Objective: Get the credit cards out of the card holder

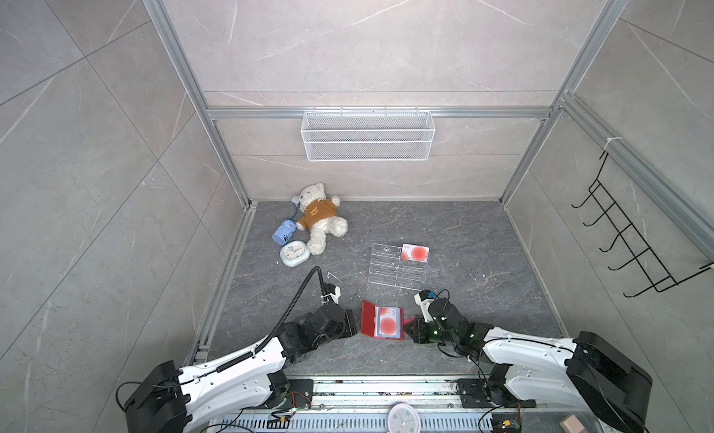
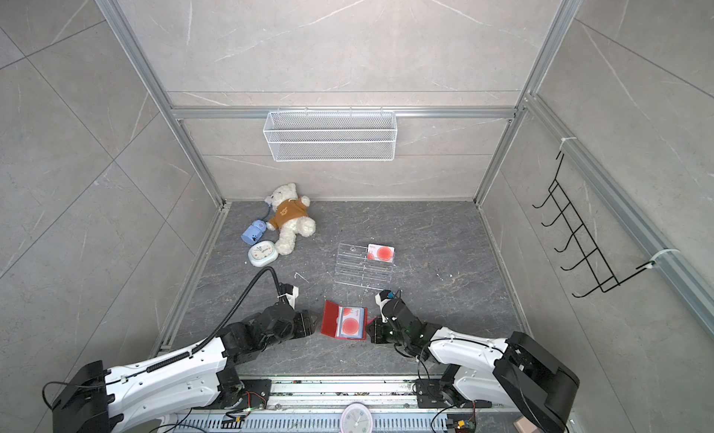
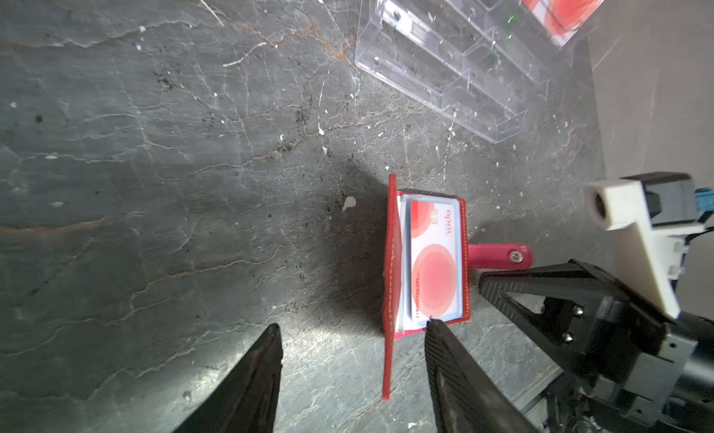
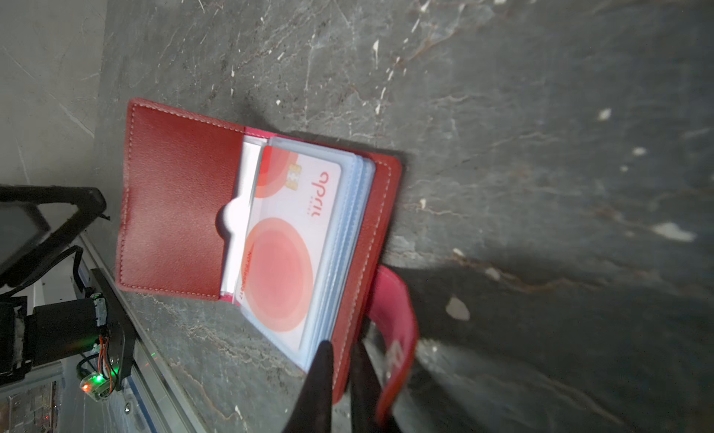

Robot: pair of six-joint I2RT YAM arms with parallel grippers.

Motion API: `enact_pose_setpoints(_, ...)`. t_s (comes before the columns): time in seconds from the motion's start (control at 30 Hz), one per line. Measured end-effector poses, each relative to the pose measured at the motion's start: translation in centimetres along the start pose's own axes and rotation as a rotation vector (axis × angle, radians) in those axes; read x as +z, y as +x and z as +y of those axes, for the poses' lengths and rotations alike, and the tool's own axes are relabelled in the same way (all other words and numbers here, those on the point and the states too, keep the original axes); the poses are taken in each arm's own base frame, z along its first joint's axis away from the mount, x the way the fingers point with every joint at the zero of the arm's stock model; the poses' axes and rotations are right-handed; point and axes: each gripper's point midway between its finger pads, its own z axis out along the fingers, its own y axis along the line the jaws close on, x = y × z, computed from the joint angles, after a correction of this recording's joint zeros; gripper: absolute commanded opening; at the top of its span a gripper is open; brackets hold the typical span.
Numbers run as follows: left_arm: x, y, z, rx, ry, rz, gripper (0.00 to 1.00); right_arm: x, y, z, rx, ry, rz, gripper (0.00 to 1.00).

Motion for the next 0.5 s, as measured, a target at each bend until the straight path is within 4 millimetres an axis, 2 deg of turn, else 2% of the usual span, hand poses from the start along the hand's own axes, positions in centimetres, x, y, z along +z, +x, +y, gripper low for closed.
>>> enact_pose_setpoints(0.13,-0.7,-0.8,-1.3,-0.009,0.039,-0.016,0.68,-0.8,-0.3,0.3,-0.001,-0.003,-0.015,0.3)
enact_pose_setpoints(0.3,-1.3,-1.4,-4.1,-0.034,0.129,0.007,0.71,-2.2,-1.2,1.3,-0.013,-0.032,-0.06,0.66)
enact_pose_setpoints(0.37,-1.3,-1.7,-5.7,-0.044,0.178,0.024,0.72,-3.1,-1.9,2.1,-0.024,-0.063,-0.102,0.65)
enact_pose_setpoints(0.4,-1.2,-1.7,-6.4,-0.049,0.199,0.036,0.72,-3.6,-2.3,2.6,-0.029,-0.082,-0.124,0.62)
enact_pose_setpoints(0.5,-0.4,-1.3,-8.2,-0.062,0.25,0.088,0.72,-5.1,-3.4,3.8,-0.048,-0.135,-0.192,0.44)
